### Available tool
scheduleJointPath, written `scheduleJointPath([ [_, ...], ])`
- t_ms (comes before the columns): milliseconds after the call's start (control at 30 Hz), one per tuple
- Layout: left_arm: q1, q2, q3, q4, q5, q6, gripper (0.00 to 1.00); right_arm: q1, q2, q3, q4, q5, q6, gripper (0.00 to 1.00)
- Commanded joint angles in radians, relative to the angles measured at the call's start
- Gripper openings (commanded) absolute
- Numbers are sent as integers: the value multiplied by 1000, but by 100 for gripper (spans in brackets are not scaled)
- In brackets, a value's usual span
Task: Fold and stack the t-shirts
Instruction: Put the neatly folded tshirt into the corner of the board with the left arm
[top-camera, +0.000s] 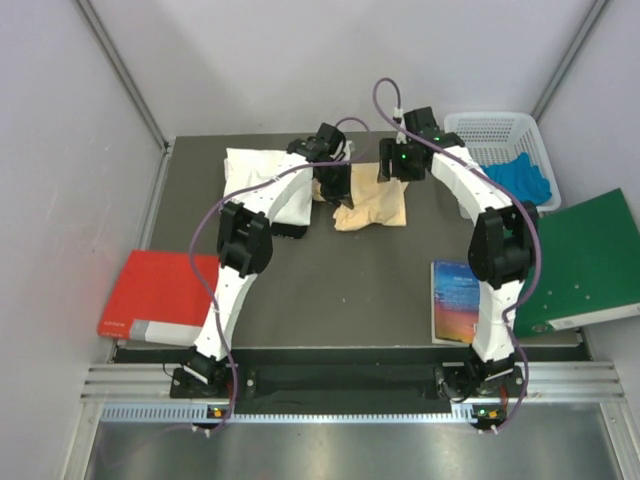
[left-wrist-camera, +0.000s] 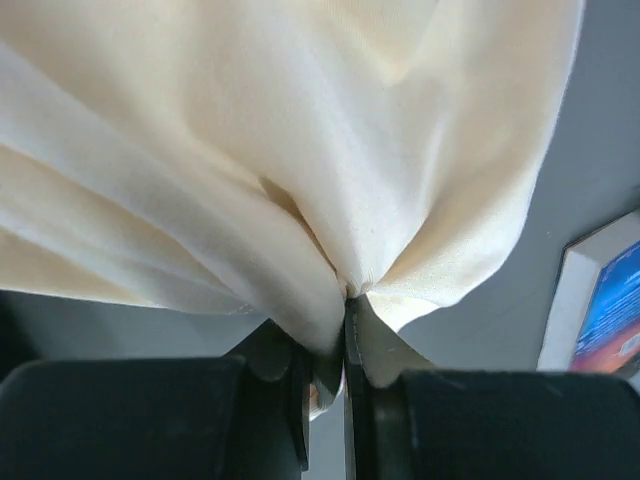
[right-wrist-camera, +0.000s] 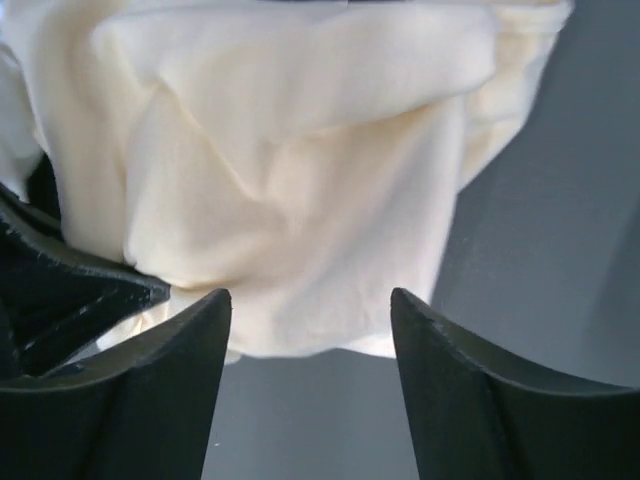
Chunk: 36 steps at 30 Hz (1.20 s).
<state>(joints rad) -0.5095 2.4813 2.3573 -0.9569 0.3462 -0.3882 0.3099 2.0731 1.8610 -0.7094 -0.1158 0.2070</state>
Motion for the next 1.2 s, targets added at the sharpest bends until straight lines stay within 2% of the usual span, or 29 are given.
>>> scheduleJointPath([
  [0, 8, -131, 60, -66, -32, 140, 0, -6, -93, -29, 57, -10, 17, 68],
  [133, 35, -174, 65, -60, 33, 155, 0, -8, -93, -54, 54, -27, 28, 69],
  [400, 57, -202, 112, 16, 116, 88, 0, -6, -142, -189, 60, -51, 49, 69],
  [633, 160, -265, 131, 116, 204, 16, 0, -6, -188, -309, 90, -74, 78, 69],
  [833, 325, -300, 132, 317, 378, -168, 0, -3, -215, -390, 117, -105, 103, 69],
  [900, 380, -298, 131, 455, 471, -283, 0, -5, -219, -413, 128, -114, 109, 68],
  [967, 410, -291, 129, 592, 517, -401, 0, -3, -216, -424, 131, -120, 112, 68],
  [1067, 450, -269, 126, 703, 620, -529, 0, 1, -214, -434, 137, -124, 112, 68],
  [1167, 466, -243, 119, 742, 711, -566, 0, 6, -215, -448, 143, -125, 118, 68],
])
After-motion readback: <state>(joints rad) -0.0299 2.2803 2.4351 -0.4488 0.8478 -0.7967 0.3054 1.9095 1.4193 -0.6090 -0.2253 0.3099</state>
